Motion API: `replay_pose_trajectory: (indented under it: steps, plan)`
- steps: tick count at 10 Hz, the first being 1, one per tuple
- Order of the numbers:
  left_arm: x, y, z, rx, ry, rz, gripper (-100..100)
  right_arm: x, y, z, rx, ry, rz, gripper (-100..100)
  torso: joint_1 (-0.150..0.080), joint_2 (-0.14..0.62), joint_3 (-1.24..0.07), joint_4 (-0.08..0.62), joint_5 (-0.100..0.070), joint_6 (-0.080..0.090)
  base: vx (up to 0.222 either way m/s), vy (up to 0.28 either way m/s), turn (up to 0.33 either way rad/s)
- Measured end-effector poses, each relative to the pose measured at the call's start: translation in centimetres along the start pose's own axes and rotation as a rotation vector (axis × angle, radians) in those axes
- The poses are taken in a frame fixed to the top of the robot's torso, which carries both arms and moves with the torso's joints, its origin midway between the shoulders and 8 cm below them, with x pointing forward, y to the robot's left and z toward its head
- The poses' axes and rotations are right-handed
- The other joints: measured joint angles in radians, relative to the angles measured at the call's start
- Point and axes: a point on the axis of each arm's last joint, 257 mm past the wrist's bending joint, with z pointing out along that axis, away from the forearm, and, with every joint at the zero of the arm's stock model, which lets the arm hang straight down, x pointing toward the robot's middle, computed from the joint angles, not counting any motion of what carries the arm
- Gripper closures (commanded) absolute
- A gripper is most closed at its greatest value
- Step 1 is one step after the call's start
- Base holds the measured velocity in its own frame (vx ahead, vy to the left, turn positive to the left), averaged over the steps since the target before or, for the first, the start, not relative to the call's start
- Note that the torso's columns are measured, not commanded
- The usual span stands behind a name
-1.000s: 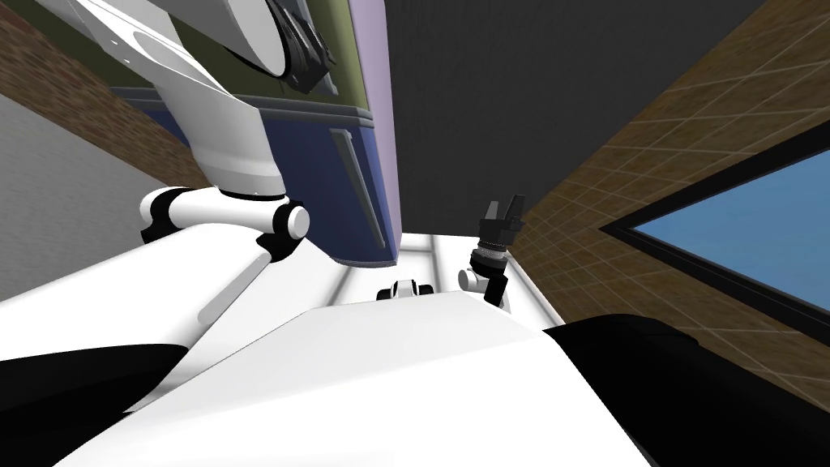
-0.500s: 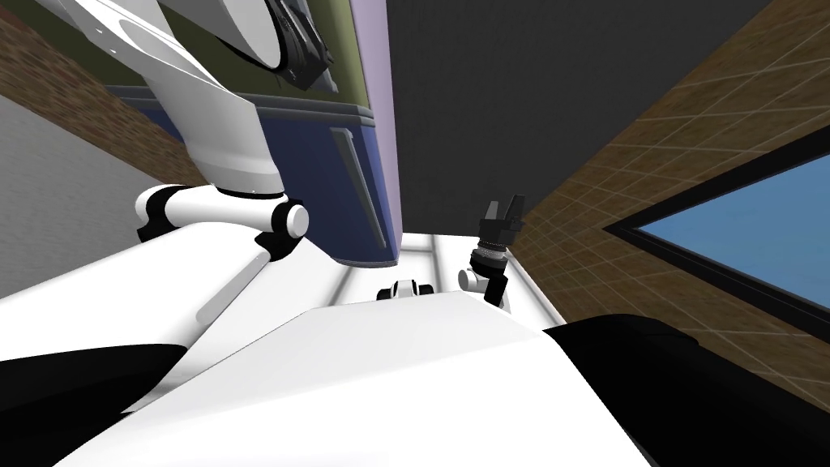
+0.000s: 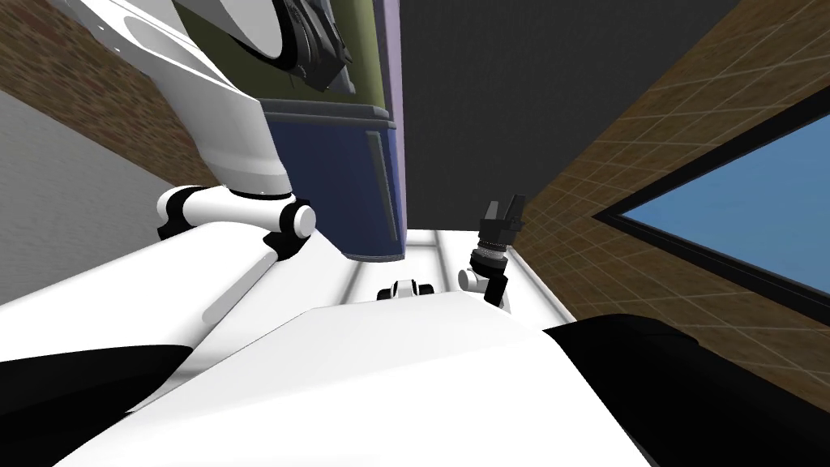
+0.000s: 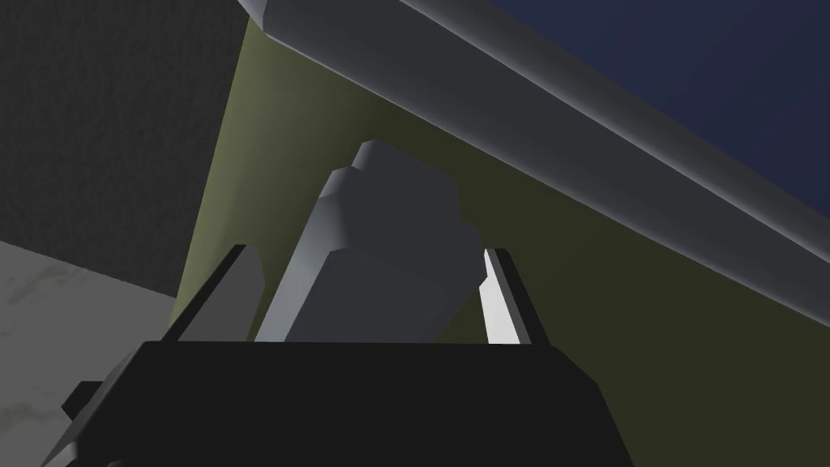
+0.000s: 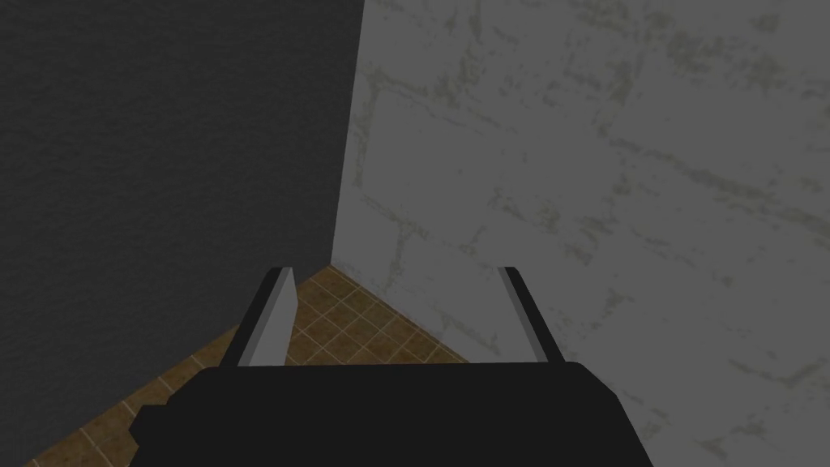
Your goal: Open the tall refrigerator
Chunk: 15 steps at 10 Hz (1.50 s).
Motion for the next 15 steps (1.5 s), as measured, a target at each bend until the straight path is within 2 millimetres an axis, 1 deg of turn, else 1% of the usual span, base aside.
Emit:
replay_pose_trajectory:
  steps: [2, 4, 5, 6, 7, 8, 9, 10, 11, 12, 13, 14, 15]
  plan:
    - [0.8, -2.5, -0.7, 0.067, 0.028, -0.003, 100, 0.0, 0.0, 0.0, 0.000, 0.000, 0.000, 0, 0.002, 0.004, 0.003, 0.001, 0.001, -0.001, -0.301, 0.349, -0.052]
    - [2.0, -4.5, -1.6, 0.127, 0.063, -0.002, 100, 0.0, 0.0, 0.0, 0.000, 0.000, 0.000, 0, -0.006, -0.001, -0.001, 0.002, -0.002, 0.000, -0.223, 0.270, -0.023]
    - [2.5, -5.5, -2.0, 0.155, 0.078, -0.002, 100, 0.0, 0.0, 0.0, 0.000, 0.000, 0.000, 0, -0.010, -0.002, -0.002, 0.002, -0.005, 0.002, -0.102, 0.129, -0.028]
    - [3.0, -5.7, -1.9, 0.157, 0.088, 0.001, 100, 0.0, 0.0, 0.0, 0.000, 0.000, 0.000, 0, -0.017, -0.007, -0.006, 0.000, -0.007, 0.001, -0.086, 0.083, -0.208]
    - [2.9, -4.5, -1.6, 0.149, 0.085, -0.006, 100, 0.0, 0.0, 0.0, 0.000, 0.000, 0.000, 0, -0.016, -0.010, -0.007, -0.004, -0.007, 0.005, -0.082, 0.096, -0.133]
    - [2.7, -3.2, -1.3, 0.141, 0.069, -0.020, 100, 0.0, 0.0, 0.0, 0.000, 0.000, 0.000, 0, -0.010, -0.011, -0.007, -0.007, -0.004, 0.003, -0.049, 0.042, -0.021]
    - [2.5, -2.2, -0.8, 0.132, 0.053, -0.033, 100, 0.0, 0.0, 0.0, 0.000, 0.000, 0.000, 0, -0.005, -0.013, -0.010, -0.006, -0.001, 0.000, -0.020, -0.002, 0.006]
    - [2.0, -1.5, -0.8, 0.131, 0.032, -0.046, 100, 0.0, 0.0, 0.0, 0.000, 0.000, 0.000, 0, 0.001, -0.013, -0.010, -0.003, 0.002, -0.002, -0.005, -0.025, -0.008]
    - [1.3, -1.3, -0.9, 0.131, 0.015, -0.061, 100, 0.0, 0.0, 0.0, 0.000, 0.000, 0.000, 0, 0.006, -0.010, -0.010, 0.001, 0.003, -0.003, 0.004, -0.030, -0.039]
    - [0.4, -0.6, -1.0, 0.126, 0.005, -0.067, 100, 0.0, 0.0, 0.0, 0.000, 0.000, 0.000, 0, 0.013, -0.007, -0.008, 0.005, 0.006, -0.007, 0.014, -0.026, -0.009]
    - [-0.2, -0.2, -1.3, 0.123, -0.009, -0.064, 100, 0.0, 0.0, 0.0, 0.000, 0.000, 0.000, 0, 0.018, -0.004, -0.006, 0.005, 0.008, -0.009, -0.036, 0.045, -0.199]
    - [-0.3, 0.7, -1.4, 0.122, -0.026, -0.071, 100, 0.0, 0.0, 0.0, 0.000, 0.000, 0.000, 0, 0.019, -0.002, -0.002, -0.002, 0.009, -0.005, -0.078, 0.101, -0.132]
    - [-0.2, 1.8, -1.3, 0.120, -0.033, -0.087, 100, 0.0, 0.0, 0.0, 0.000, 0.000, 0.000, 0, 0.019, -0.006, -0.004, -0.006, 0.010, -0.007, -0.066, 0.069, -0.002]
